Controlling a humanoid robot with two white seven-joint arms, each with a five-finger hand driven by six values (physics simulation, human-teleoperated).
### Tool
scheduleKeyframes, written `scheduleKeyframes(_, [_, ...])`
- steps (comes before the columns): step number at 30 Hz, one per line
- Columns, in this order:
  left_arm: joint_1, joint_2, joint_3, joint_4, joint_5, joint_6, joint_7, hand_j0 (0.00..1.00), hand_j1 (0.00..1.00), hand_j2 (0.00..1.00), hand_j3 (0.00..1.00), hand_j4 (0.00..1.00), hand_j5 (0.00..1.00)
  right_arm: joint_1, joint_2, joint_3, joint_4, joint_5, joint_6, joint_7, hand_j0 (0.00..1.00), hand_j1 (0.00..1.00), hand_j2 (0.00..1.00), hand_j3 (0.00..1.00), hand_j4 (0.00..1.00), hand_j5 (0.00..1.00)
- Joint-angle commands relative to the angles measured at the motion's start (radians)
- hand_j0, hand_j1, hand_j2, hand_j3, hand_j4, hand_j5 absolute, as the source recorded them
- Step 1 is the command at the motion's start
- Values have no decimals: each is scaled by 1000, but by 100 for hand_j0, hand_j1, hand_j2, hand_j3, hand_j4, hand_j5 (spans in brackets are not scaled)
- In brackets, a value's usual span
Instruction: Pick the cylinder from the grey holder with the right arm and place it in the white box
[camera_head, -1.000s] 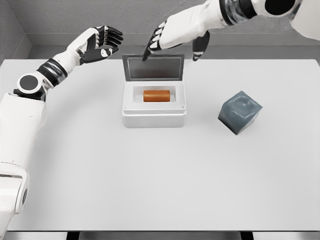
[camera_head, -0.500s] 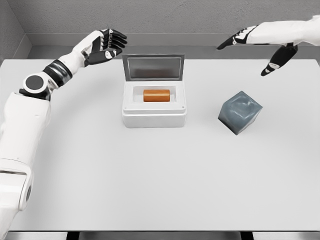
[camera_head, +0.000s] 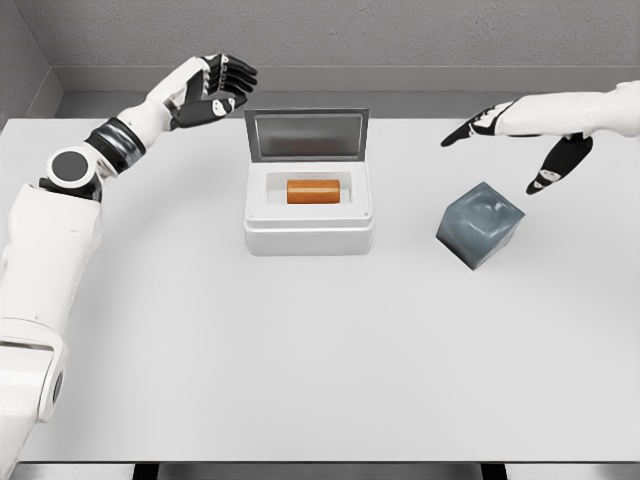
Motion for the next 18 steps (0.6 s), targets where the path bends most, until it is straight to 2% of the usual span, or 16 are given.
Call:
scheduleKeyframes(1, [0,1,-1,-10,-4,-1,0,58,58,58,58,58,58,2,-1,-4,5,-6,3,-2,100,100,100,100,100,100])
scheduleKeyframes(18, [5,11,0,-16,-4,-93,0,59,59,59,59,59,59,23,7,-19,19,-3,3,1,100,100,100,100,100,100])
